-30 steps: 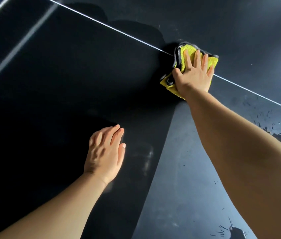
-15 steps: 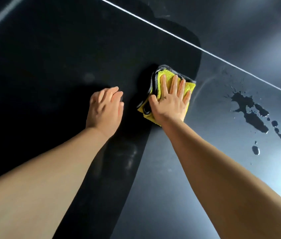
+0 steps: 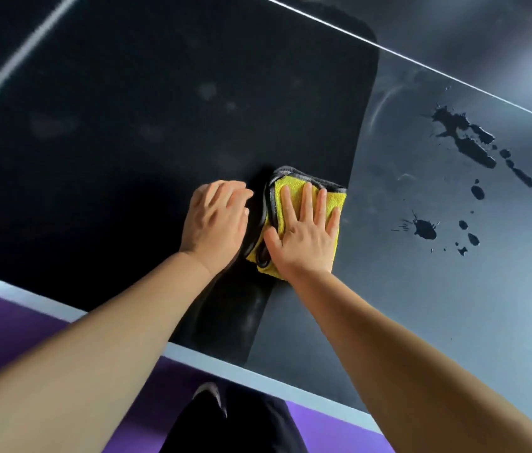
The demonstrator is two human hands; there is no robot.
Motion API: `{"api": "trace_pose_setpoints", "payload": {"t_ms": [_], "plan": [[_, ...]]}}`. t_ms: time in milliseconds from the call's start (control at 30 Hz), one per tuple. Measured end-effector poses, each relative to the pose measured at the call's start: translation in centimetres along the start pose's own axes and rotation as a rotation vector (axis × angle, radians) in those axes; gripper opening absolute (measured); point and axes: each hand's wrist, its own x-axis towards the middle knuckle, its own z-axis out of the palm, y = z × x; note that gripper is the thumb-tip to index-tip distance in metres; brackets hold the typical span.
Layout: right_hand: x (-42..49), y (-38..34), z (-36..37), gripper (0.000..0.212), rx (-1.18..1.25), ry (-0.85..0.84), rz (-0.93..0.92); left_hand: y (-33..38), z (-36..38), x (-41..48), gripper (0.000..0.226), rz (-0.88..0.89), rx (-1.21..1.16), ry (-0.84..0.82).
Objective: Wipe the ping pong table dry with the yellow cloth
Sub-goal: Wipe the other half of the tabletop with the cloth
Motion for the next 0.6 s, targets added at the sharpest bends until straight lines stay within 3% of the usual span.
{"api": "trace_pose_setpoints", "payload": {"t_ms": [300, 600], "plan": [[-11.4, -3.2, 2.8, 0.074, -0.006, 0.001, -0.025, -0.9, -3.1, -12.0, 0.034, -0.069, 0.025, -0.043], [-17.4, -2.5, 3.5, 0.076, 0.077, 0.033, -0.013, 2.2, -3.8, -14.3, 0.021, -0.039, 0.001, -0.009]]}}
